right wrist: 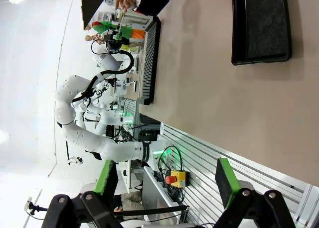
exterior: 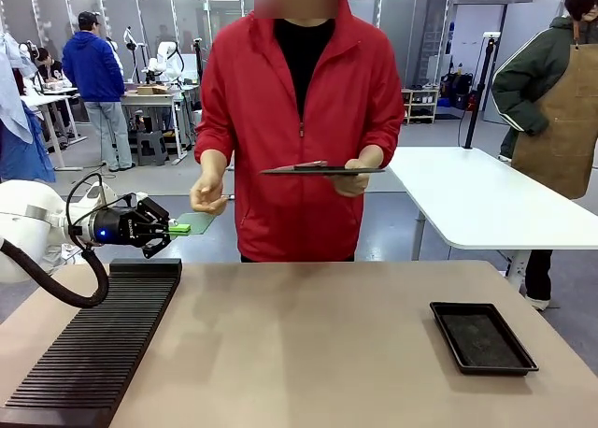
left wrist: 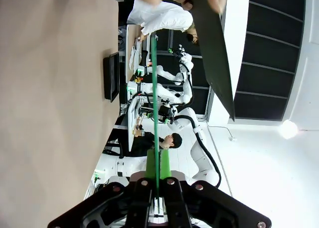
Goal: Inspect the PCB.
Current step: Release the Blank PCB you were holding.
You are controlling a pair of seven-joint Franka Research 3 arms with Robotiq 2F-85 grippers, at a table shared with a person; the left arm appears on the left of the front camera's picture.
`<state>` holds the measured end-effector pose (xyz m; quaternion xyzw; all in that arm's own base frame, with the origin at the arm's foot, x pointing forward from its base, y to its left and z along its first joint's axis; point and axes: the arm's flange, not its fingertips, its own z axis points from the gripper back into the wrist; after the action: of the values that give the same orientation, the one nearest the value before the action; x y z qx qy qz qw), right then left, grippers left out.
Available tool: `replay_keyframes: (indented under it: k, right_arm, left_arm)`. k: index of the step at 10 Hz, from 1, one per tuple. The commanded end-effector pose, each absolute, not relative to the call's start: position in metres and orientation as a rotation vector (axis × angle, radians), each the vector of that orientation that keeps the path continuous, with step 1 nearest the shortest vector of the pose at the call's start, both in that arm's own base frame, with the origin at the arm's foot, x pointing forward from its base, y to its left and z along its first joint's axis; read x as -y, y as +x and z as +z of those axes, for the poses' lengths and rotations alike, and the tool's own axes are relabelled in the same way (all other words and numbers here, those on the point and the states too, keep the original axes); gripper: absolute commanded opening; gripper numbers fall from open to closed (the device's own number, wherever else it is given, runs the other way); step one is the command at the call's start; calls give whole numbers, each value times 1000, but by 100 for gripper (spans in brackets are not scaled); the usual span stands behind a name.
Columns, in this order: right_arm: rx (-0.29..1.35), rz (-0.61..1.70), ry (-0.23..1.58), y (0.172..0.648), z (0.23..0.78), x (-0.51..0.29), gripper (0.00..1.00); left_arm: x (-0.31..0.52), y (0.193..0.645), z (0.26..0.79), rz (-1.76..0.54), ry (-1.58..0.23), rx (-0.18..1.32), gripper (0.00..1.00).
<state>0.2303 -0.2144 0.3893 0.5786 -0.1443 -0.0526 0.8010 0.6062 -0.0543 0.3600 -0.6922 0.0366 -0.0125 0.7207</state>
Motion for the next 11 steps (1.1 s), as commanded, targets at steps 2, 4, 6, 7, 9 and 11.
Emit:
replay_keyframes:
  k: [2,4,6,7,9,11]
  right_arm:
    - [322,-105,1249,230,390,215,100]
    - [322,-105,1249,230,390,215,100]
    - [322,-105,1249,230,390,215,100]
    - [322,-105,1249,230,390,215,100]
    - [322,-105,1249,230,390,215,100]
    - [322,-105,1249,230,390,215,100]
  left_arm:
    - [54,605,360,-30,-1524,-85,3]
    - [54,605,360,-30,-1524,-85,3]
    - [54,605,360,-30,-1524,-85,3]
    - [54,605,360,-30,-1524,-85,3]
    - [54,605,360,-30,-1524,-85,3]
    - [54,605,360,-30,-1524,-85,3]
